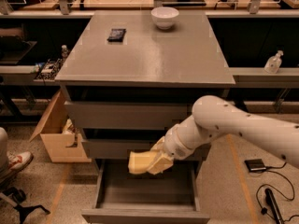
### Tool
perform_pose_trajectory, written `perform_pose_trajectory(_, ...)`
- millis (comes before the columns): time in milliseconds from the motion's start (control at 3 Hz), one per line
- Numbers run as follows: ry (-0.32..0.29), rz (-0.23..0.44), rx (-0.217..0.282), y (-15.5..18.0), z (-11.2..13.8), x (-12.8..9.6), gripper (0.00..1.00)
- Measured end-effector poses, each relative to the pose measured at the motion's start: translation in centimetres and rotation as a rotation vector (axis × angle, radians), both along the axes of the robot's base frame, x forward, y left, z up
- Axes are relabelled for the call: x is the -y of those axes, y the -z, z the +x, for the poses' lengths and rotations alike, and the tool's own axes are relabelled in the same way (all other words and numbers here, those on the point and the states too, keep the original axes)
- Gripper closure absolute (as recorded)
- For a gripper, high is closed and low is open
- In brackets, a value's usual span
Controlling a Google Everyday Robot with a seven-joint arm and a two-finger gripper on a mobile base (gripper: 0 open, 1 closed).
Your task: Place sponge into bottom drawer
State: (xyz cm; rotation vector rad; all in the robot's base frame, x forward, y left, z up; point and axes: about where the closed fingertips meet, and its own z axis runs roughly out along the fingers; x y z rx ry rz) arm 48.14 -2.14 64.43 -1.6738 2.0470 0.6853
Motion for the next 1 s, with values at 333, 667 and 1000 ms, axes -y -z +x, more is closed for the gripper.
perform_pose_trajectory(333, 0.028, 0.098, -0.013, 5.7, -0.9, -1.8, 1.0)
perform_pose_trajectory(667, 0.051, 0.215, -0.022, 11.2, -0.9, -4.3, 1.0)
perform_pose_trajectory(1000, 0.059, 0.308, -0.067, 16.6, -0.5, -6.7, 1.0)
